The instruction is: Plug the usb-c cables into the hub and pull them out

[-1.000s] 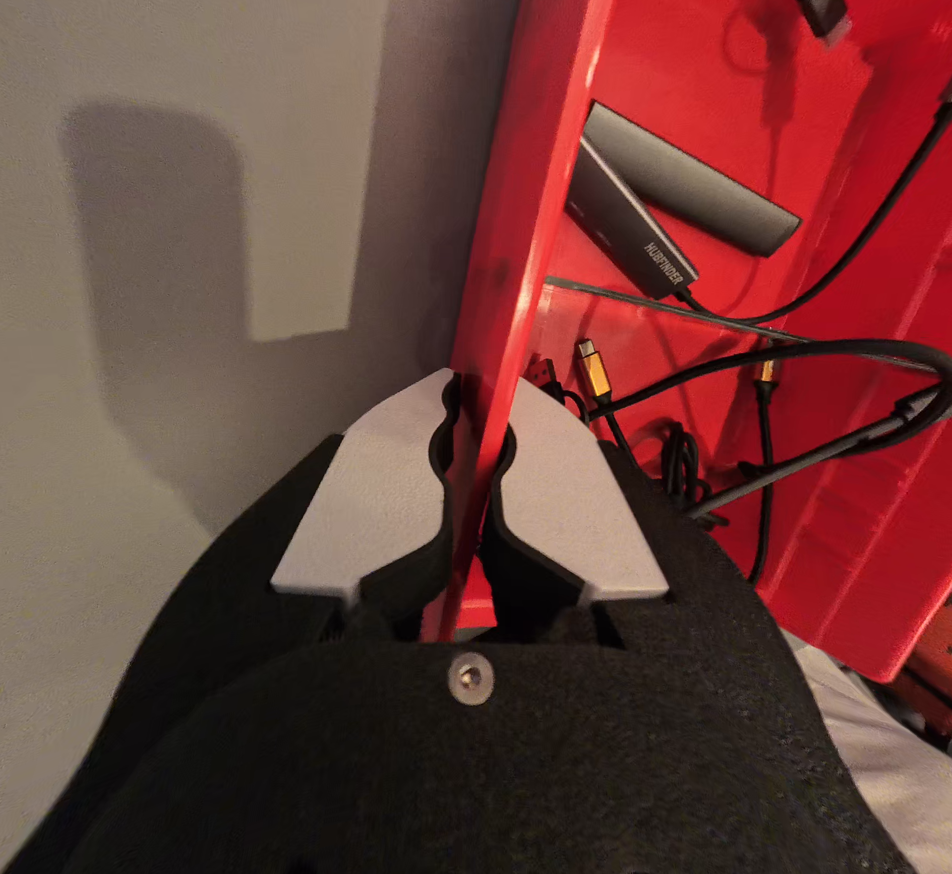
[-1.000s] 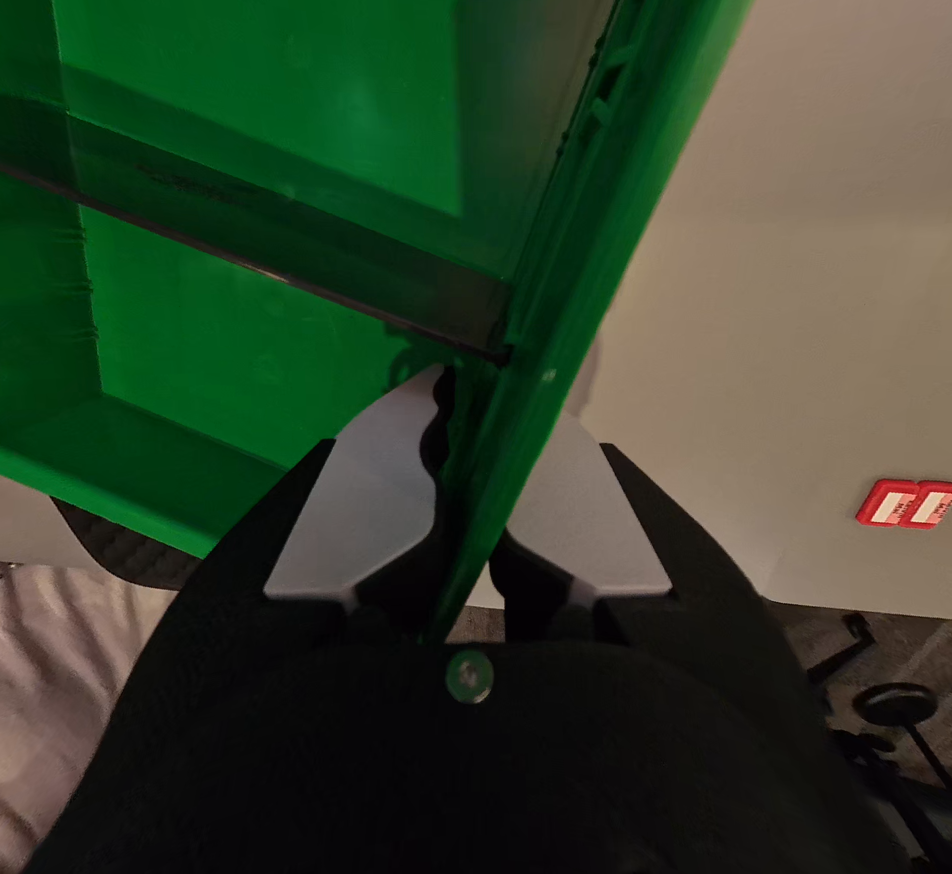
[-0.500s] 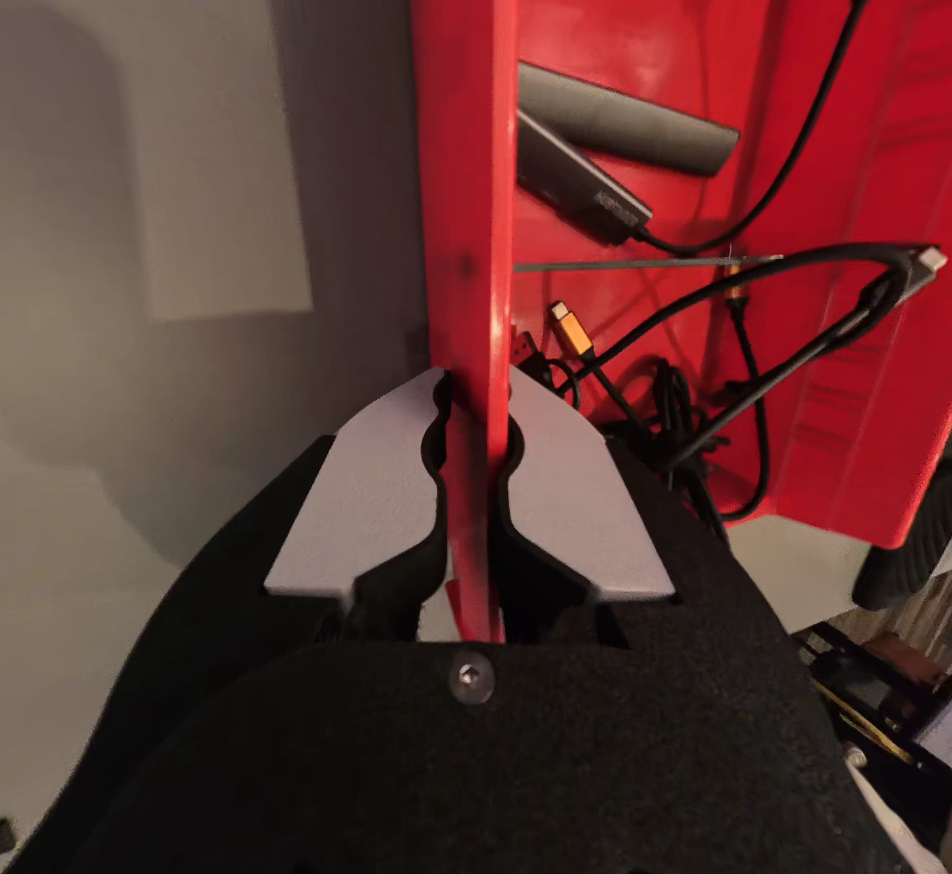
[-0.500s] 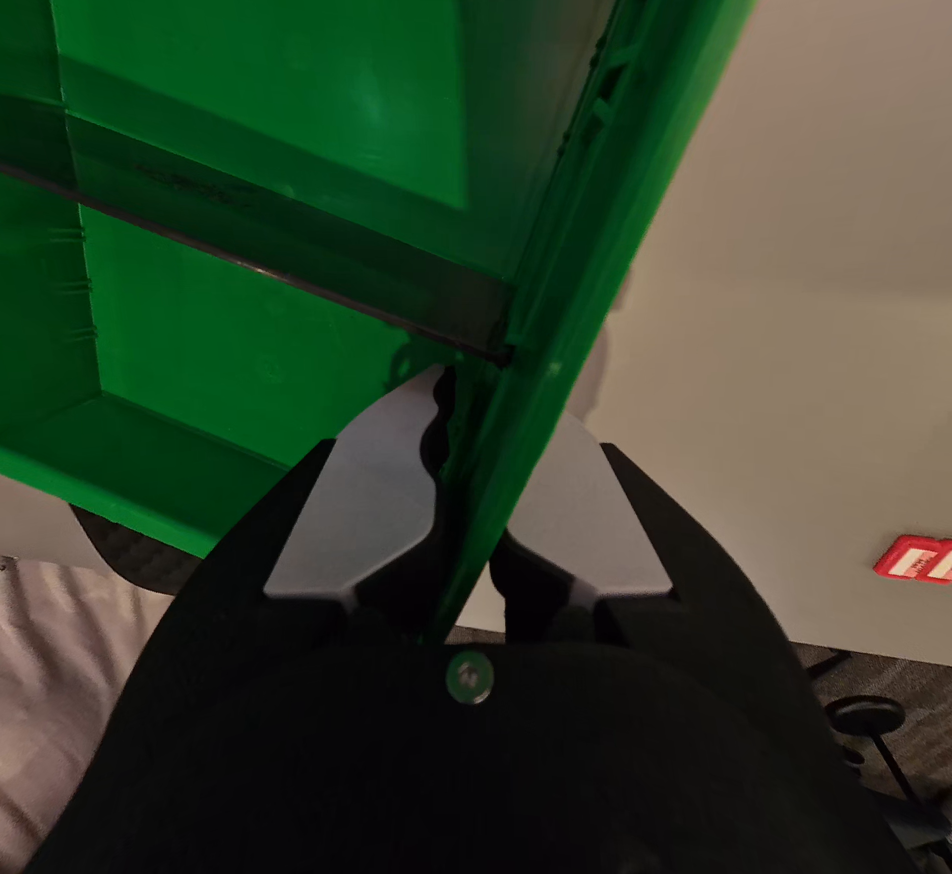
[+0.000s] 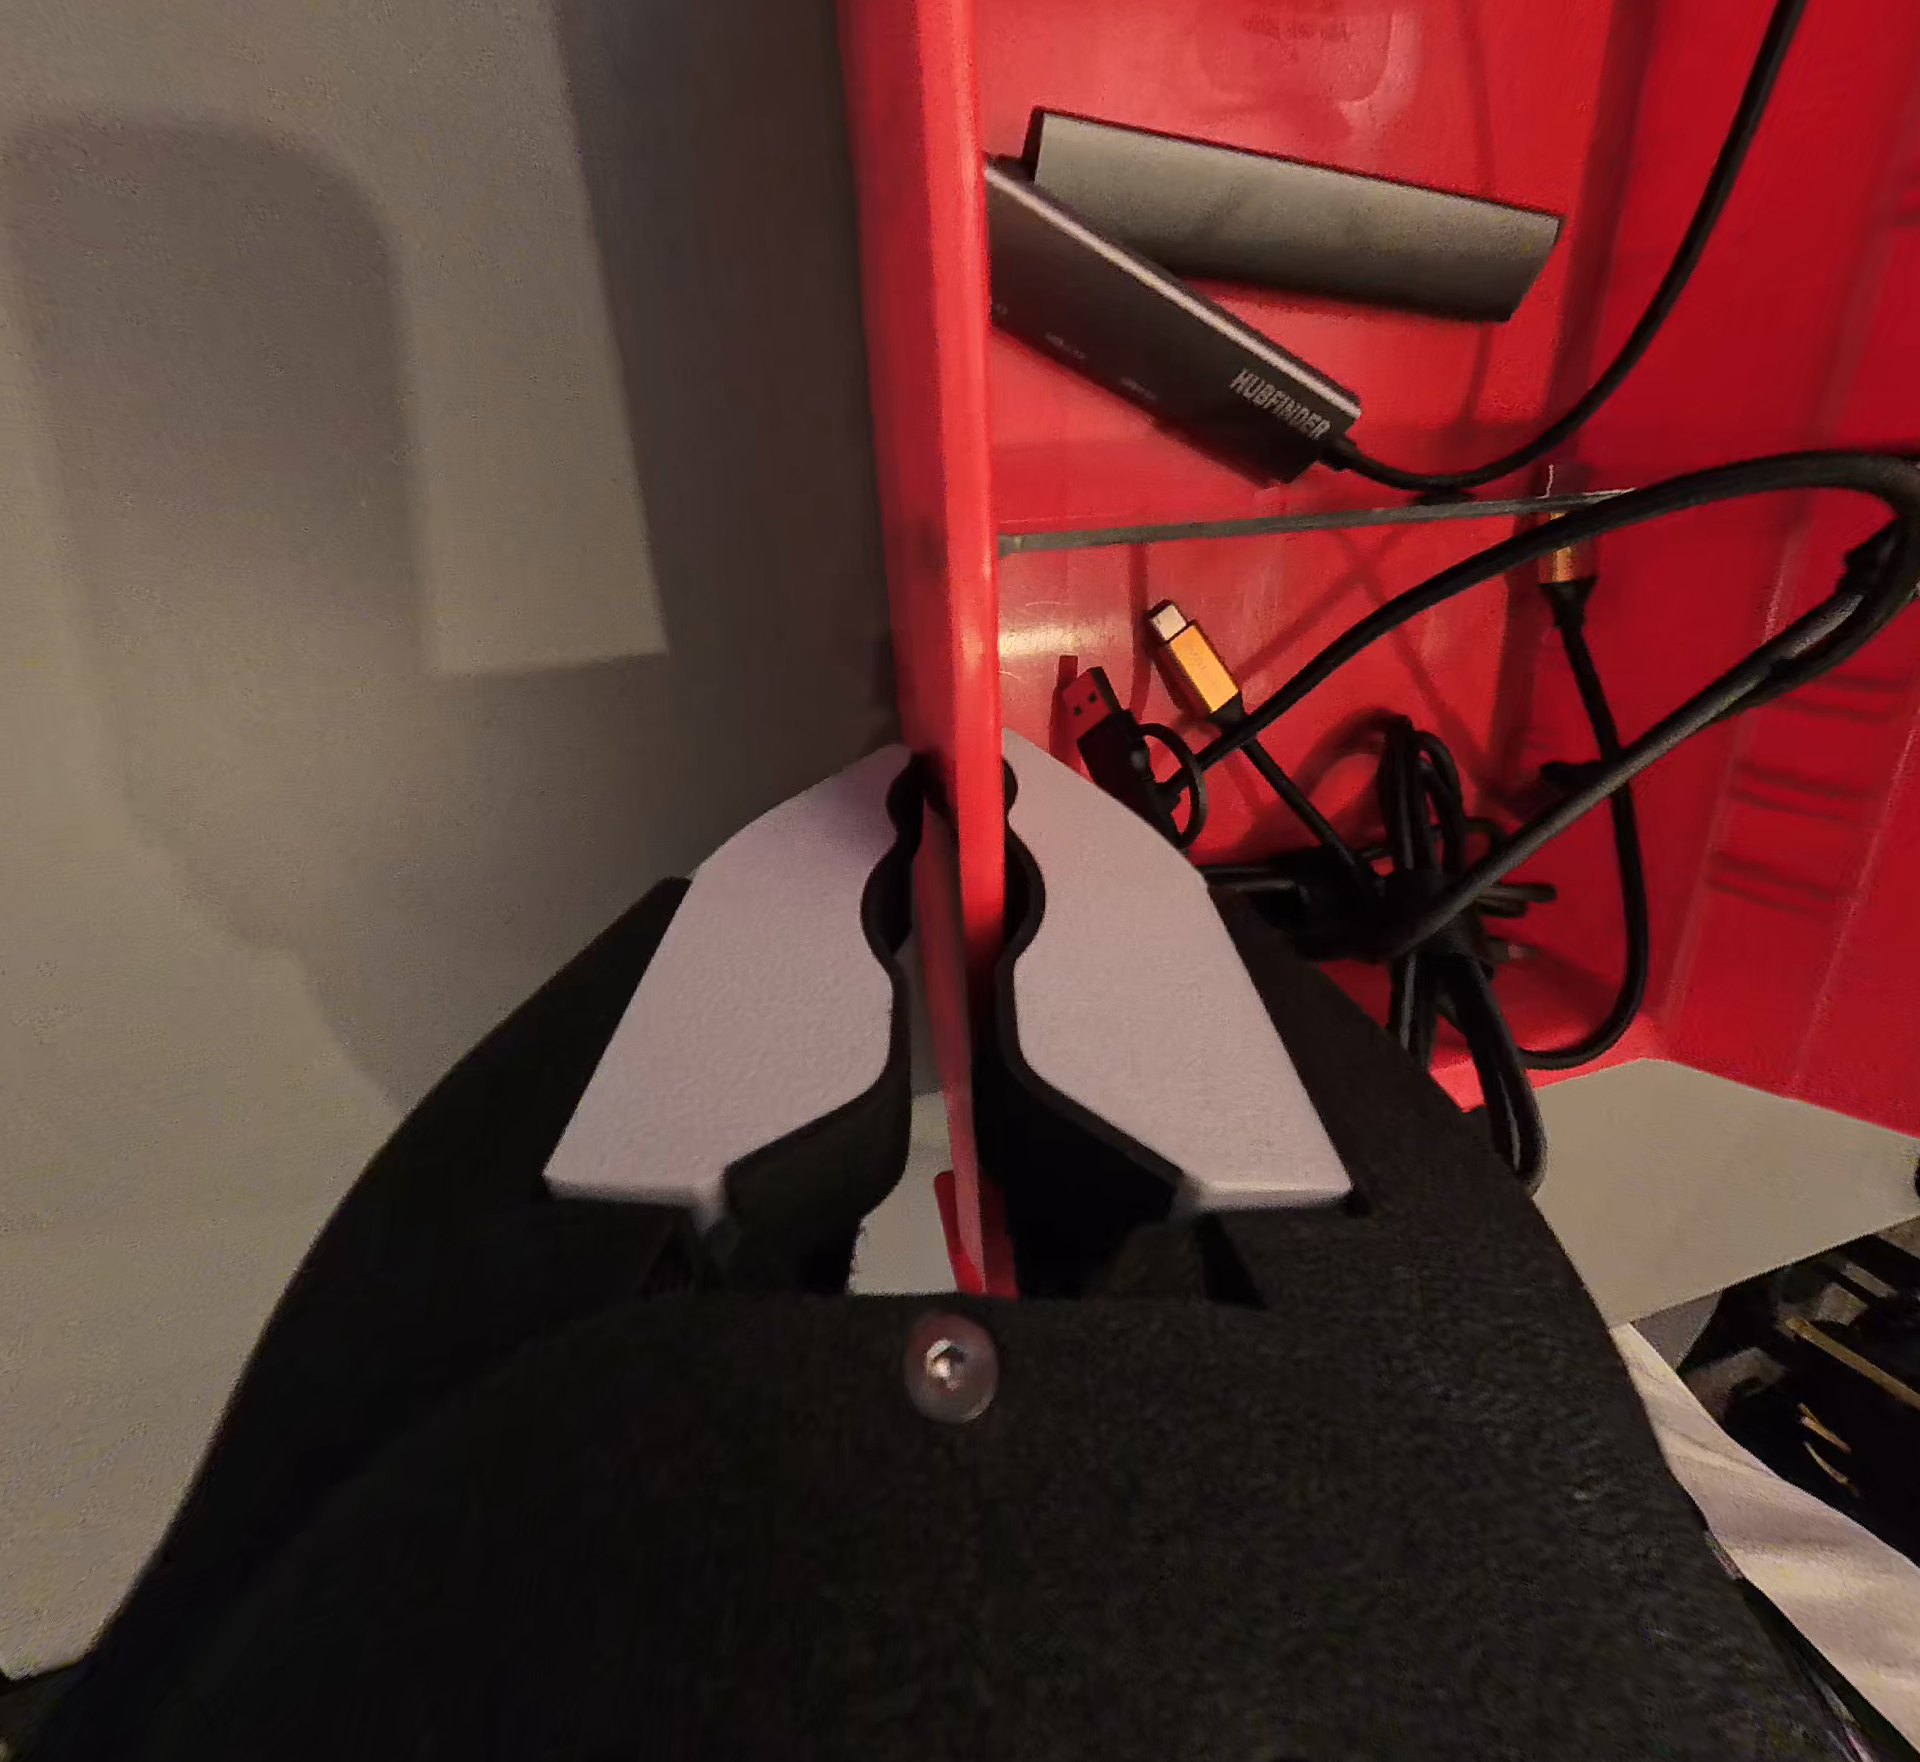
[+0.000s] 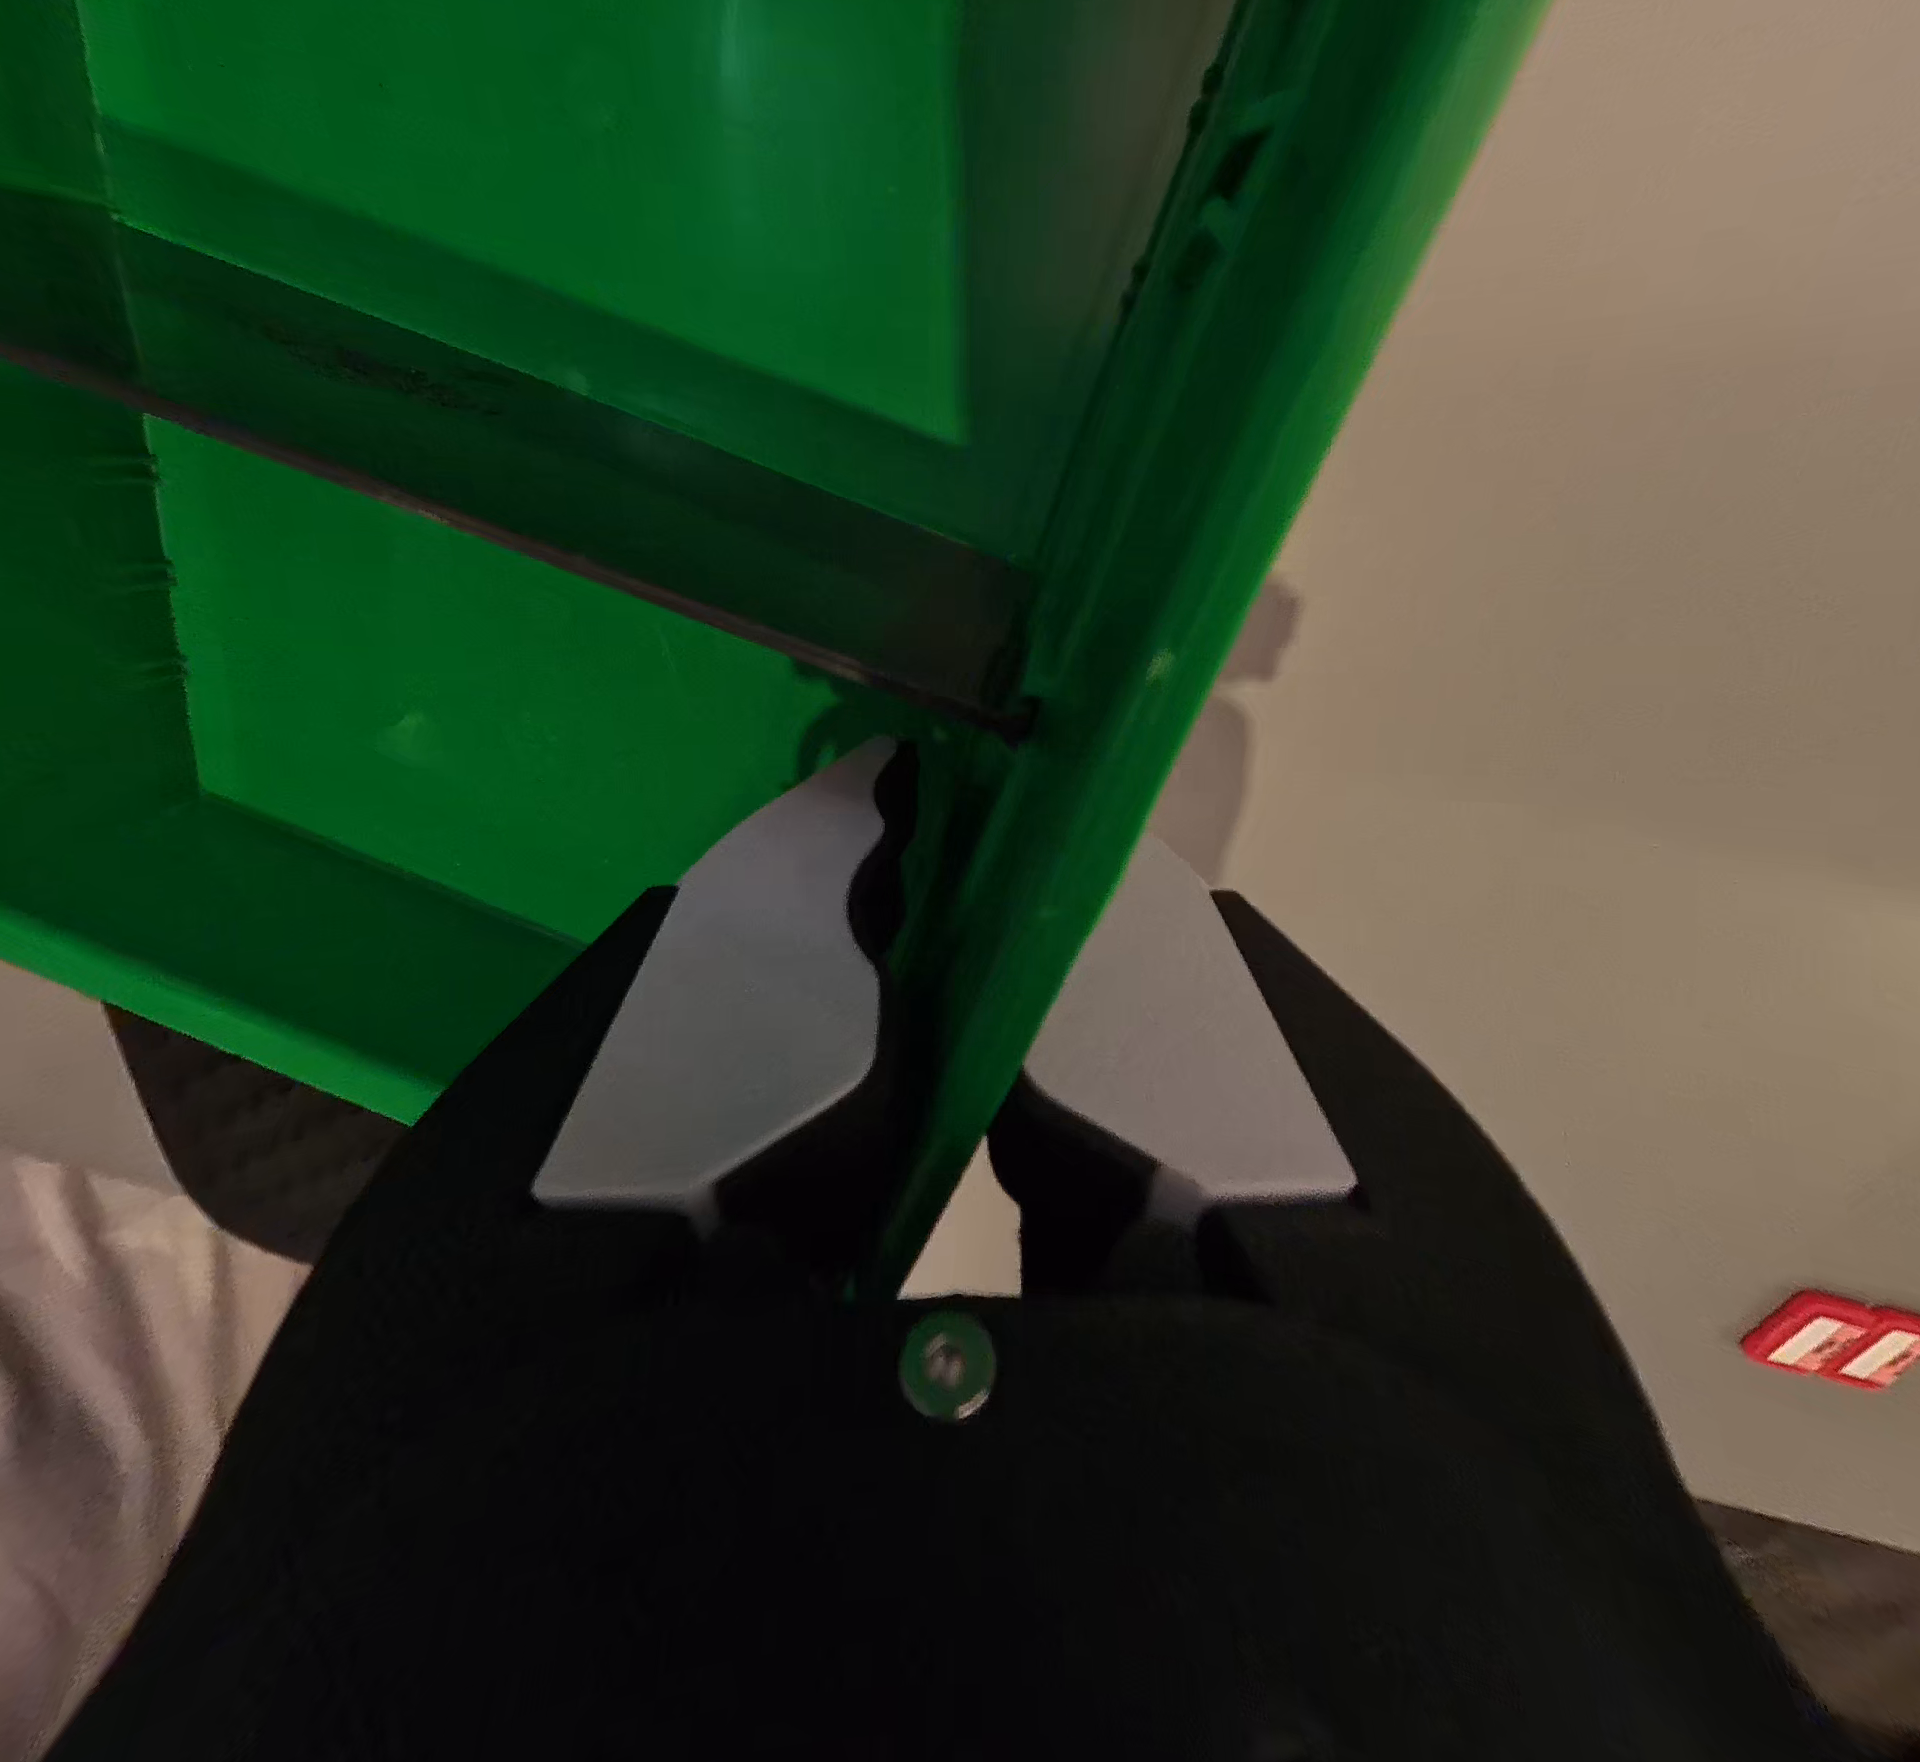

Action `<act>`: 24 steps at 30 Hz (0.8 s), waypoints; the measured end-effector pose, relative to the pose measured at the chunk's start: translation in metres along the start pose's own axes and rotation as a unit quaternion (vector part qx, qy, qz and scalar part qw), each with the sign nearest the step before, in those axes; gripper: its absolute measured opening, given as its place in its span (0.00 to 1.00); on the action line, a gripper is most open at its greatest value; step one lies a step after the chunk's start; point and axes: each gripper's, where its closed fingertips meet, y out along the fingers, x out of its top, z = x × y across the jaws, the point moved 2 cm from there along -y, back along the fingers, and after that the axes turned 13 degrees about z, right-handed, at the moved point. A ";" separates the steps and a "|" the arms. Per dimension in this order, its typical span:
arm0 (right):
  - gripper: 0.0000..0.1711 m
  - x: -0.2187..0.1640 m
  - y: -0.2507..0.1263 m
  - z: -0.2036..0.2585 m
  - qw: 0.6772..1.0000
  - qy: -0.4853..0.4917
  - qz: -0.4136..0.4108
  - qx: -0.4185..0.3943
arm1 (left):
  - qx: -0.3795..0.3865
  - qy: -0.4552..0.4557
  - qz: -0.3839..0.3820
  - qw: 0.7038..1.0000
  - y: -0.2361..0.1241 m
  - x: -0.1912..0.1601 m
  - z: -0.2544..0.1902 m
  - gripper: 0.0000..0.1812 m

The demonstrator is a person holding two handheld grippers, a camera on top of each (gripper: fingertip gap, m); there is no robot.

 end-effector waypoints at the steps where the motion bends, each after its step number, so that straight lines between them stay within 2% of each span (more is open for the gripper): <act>1: 0.08 0.004 0.001 0.000 1.000 -0.008 0.000 -0.005 | -0.004 -0.003 -0.003 1.000 0.000 0.001 0.000 0.04; 11: 0.07 0.034 0.011 0.018 0.999 -0.046 0.000 0.012 | -0.011 -0.006 -0.006 1.000 0.000 0.000 0.000 0.05; 17: 0.07 0.038 0.011 0.024 0.998 -0.060 -0.001 0.013 | -0.029 -0.017 -0.007 0.999 -0.001 -0.002 0.000 0.06; 19: 0.09 0.040 0.010 0.024 0.998 -0.057 -0.013 0.018 | -0.057 -0.027 -0.014 0.998 -0.002 -0.002 -0.002 0.09; 22: 0.19 0.042 0.003 0.025 0.997 -0.052 -0.046 0.031 | -0.089 -0.047 -0.040 0.994 -0.009 -0.002 0.001 0.17; 24: 0.22 0.044 -0.012 0.023 0.994 -0.050 -0.089 0.029 | -0.095 -0.048 -0.055 0.993 -0.018 -0.003 0.001 0.17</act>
